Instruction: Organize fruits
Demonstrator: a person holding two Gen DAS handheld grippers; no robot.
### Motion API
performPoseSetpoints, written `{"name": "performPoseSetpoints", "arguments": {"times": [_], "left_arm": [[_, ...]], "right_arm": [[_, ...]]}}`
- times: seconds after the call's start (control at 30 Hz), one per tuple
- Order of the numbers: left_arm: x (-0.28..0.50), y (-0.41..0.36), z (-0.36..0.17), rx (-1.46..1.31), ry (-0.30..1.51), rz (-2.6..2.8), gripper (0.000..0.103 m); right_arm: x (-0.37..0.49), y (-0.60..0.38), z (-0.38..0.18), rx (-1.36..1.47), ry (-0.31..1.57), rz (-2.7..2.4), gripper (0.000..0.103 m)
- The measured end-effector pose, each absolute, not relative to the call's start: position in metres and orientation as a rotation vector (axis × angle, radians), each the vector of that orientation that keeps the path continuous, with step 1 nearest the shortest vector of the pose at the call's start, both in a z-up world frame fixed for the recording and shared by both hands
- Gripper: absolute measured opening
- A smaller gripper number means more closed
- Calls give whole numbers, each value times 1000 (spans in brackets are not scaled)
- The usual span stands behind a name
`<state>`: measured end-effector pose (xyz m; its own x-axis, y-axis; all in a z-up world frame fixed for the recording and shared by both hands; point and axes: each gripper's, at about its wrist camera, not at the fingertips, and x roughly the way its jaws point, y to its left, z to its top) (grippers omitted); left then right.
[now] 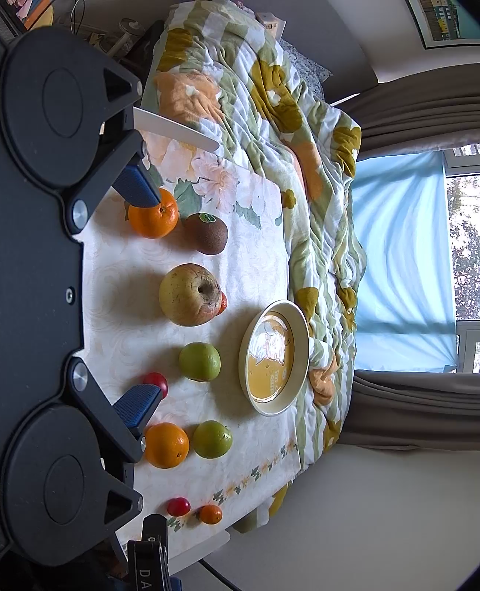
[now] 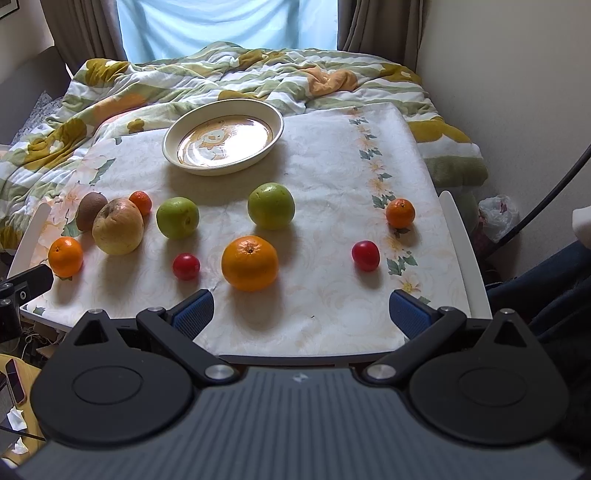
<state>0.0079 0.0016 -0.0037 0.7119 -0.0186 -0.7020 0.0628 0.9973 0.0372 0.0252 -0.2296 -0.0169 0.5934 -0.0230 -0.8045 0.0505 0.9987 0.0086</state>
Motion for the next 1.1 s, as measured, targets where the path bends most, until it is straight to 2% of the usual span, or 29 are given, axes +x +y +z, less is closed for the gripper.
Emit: {"name": "performPoseSetpoints", "arguments": {"times": [1.1], "left_arm": [[13, -1, -3, 66, 773, -37, 103]], "right_arm": [[27, -234, -17, 39, 929, -35, 103]]}}
